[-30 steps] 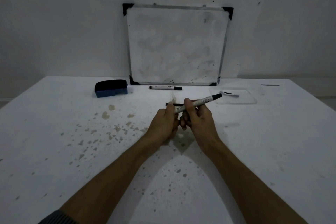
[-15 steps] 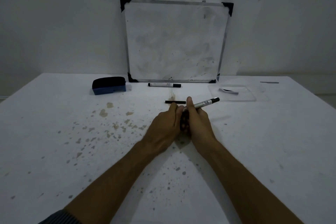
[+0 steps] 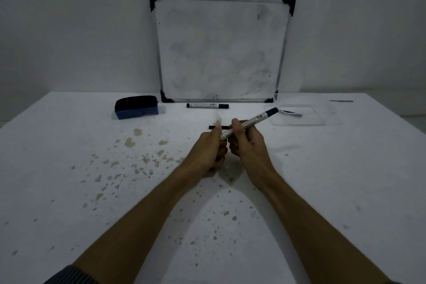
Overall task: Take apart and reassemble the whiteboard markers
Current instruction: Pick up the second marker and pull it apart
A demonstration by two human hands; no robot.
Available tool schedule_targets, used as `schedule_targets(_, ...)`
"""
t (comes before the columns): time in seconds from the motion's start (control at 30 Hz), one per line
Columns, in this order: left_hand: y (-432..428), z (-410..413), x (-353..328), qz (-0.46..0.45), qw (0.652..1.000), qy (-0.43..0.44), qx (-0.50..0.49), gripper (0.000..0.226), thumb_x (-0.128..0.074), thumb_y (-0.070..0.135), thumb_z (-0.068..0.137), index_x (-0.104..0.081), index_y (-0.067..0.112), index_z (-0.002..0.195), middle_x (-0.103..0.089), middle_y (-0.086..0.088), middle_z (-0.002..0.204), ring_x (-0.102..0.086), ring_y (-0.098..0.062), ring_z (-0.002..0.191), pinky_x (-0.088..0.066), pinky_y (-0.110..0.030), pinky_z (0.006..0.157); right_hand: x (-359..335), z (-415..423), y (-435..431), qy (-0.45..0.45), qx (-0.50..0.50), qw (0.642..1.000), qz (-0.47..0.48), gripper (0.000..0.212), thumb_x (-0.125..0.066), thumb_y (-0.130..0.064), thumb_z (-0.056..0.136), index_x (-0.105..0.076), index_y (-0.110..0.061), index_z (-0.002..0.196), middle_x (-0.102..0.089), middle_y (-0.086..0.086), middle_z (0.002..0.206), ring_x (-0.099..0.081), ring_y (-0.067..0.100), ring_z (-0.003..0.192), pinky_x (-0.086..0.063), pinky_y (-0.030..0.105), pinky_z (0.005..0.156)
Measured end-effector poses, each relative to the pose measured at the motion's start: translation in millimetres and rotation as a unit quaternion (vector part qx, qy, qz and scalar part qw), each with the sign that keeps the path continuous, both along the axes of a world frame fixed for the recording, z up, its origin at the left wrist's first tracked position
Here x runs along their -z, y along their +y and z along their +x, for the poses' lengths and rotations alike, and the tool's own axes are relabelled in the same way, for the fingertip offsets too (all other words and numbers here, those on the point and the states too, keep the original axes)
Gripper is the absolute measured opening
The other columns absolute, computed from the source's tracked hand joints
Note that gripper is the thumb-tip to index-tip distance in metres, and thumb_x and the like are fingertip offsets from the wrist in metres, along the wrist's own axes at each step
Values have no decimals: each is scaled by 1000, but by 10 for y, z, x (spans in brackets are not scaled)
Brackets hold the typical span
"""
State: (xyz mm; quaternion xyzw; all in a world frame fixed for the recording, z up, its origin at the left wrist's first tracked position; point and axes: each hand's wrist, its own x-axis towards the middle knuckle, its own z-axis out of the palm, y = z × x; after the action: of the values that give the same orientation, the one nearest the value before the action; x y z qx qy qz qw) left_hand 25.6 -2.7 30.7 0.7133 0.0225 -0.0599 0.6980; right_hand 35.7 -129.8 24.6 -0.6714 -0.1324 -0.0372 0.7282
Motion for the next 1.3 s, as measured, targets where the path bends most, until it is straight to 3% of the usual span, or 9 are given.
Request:
schedule_targets(0.17, -153, -144, 162, 265, 945, -176, -72, 44, -24, 53, 109, -47, 21, 129, -66, 3, 68, -63, -10, 52, -49, -27, 45, 33, -43, 31, 201, 23, 976, 80, 43, -58, -50, 100, -73, -10, 101, -76, 0, 76, -72, 15, 66, -58, 30, 62)
schedule_targets(0.27, -117, -132, 147, 389, 874, -281, -75, 50, -20, 47, 109, -50, 11, 129, -59, 5, 63, -64, -20, 52, -57, -36, 50, 23, -54, 16, 243, 32, 963, 113, 39, -61, -48, 99, -69, -12, 86, -58, -4, 54, -50, 9, 43, -43, 24, 45)
schedule_targets(0.43, -45, -61, 197, 321, 895, -288, -113, 55, -30, 33, 113, -61, 4, 77, -62, -10, 59, -62, -29, 54, -47, -35, 52, 53, -62, 91, 187, 16, 979, 76, 34, -59, -42, 102, -67, -9, 103, -69, -6, 70, -66, 17, 71, -59, 34, 66)
schedule_targets(0.53, -93, -14, 170, 247, 934, -219, -140, 62, -32, 30, 113, -69, -1, 76, -67, -12, 62, -64, -22, 55, -49, -32, 52, 91, -49, 131, 142, 33, 986, 75, 34, -58, -42, 102, -65, -9, 108, -73, 3, 87, -72, 27, 93, -62, 48, 87)
schedule_targets(0.63, -135, 40, 113, 149, 974, -114, -126, 61, -29, 37, 112, -63, 17, 66, -57, 7, 45, -49, -2, 36, -38, -20, 40, 137, -21, 131, 91, 42, 993, 69, 26, -58, -43, 101, -64, -18, 101, -74, -10, 75, -73, 15, 83, -62, 38, 79)
schedule_targets(0.73, -73, 67, 60, 78, 992, -37, -93, 55, -29, 37, 107, -57, 15, 65, -47, 5, 41, -40, -13, 35, -31, -21, 44, 176, -14, 152, 77, 46, 993, 76, 33, -61, -51, 97, -67, -20, 106, -80, 0, 96, -77, 19, 97, -64, 39, 81)
schedule_targets(0.93, -59, 79, 35, 136, 986, -17, -99, 53, -27, 36, 109, -51, 16, 67, -48, 4, 45, -41, -16, 39, -33, -21, 40, 201, -44, 220, 64, 66, 994, 55, 30, -58, -53, 98, -64, -24, 92, -67, -14, 66, -62, 1, 61, -54, 22, 58)
schedule_targets(1.13, 580, 53, 21, 62, 969, 12, -239, 48, -30, 38, 109, -47, 22, 68, -46, 2, 53, -39, -7, 35, -29, -20, 42, 24, 49, -239, 147, 76, 949, 270, 32, -52, -27, 107, -53, -17, 77, -36, -5, 59, -27, 7, 48, -26, 20, 43)
schedule_targets(1.3, 232, 2, 186, 278, 944, -94, -150, 44, -24, 56, 109, -50, 28, 86, -58, 3, 74, -54, -15, 66, -39, -32, 62, 2, 3, -64, 178, 36, 950, 255, 34, -50, -26, 108, -48, -13, 77, -36, -4, 57, -26, 8, 45, -22, 23, 44)
